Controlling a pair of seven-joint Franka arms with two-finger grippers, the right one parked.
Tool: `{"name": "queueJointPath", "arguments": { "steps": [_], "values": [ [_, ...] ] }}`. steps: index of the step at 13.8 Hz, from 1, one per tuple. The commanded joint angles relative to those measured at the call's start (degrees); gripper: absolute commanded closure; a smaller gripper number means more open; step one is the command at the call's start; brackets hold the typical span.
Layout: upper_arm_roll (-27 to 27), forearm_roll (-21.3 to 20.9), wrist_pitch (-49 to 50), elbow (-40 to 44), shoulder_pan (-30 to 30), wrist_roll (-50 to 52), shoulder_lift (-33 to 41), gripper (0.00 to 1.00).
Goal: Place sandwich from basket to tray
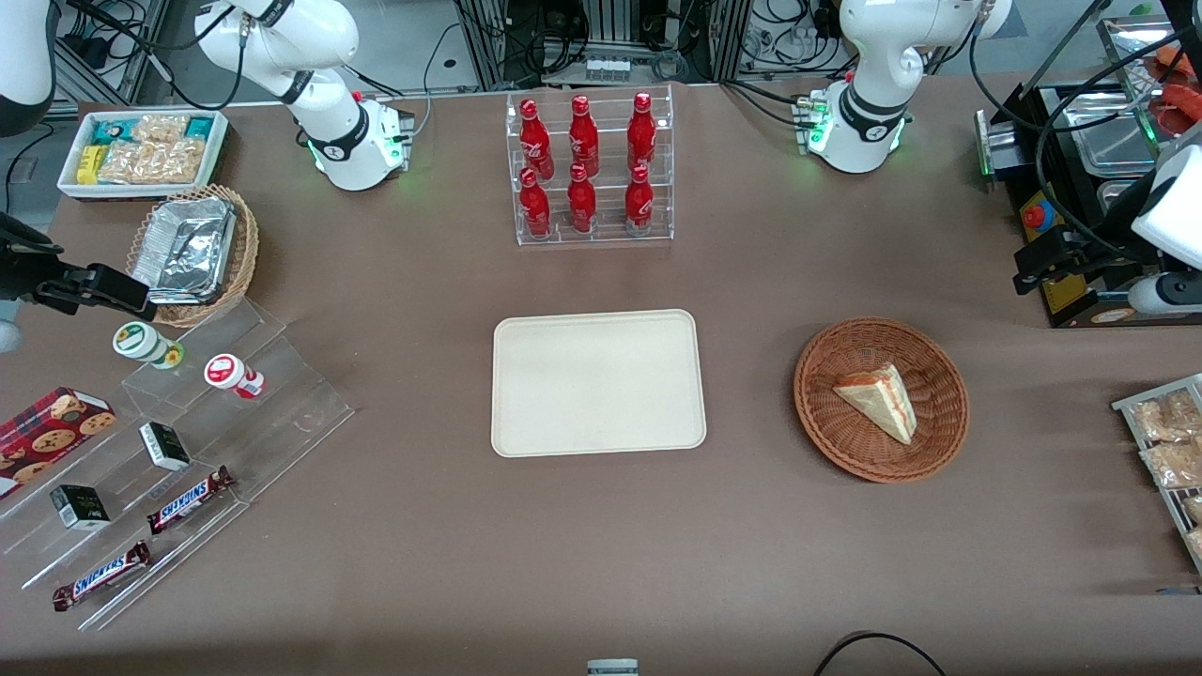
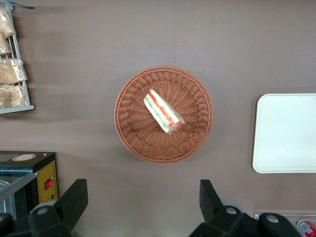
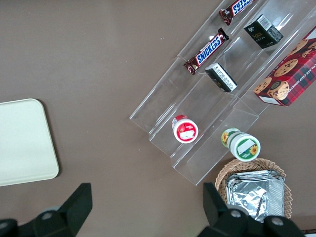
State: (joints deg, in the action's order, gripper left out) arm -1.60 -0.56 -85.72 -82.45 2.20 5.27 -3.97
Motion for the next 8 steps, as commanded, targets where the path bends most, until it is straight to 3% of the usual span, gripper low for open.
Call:
{"name": "queueJointPath", "arguments": {
  "steps": [1, 8],
  "values": [
    [0.45, -0.23, 0.82, -1.04, 0.44, -1.14, 0.80, 0.00],
    [0.10, -0.40, -2.68, -6.83, 0.44, -0.44, 0.89, 0.00]
  ]
}}
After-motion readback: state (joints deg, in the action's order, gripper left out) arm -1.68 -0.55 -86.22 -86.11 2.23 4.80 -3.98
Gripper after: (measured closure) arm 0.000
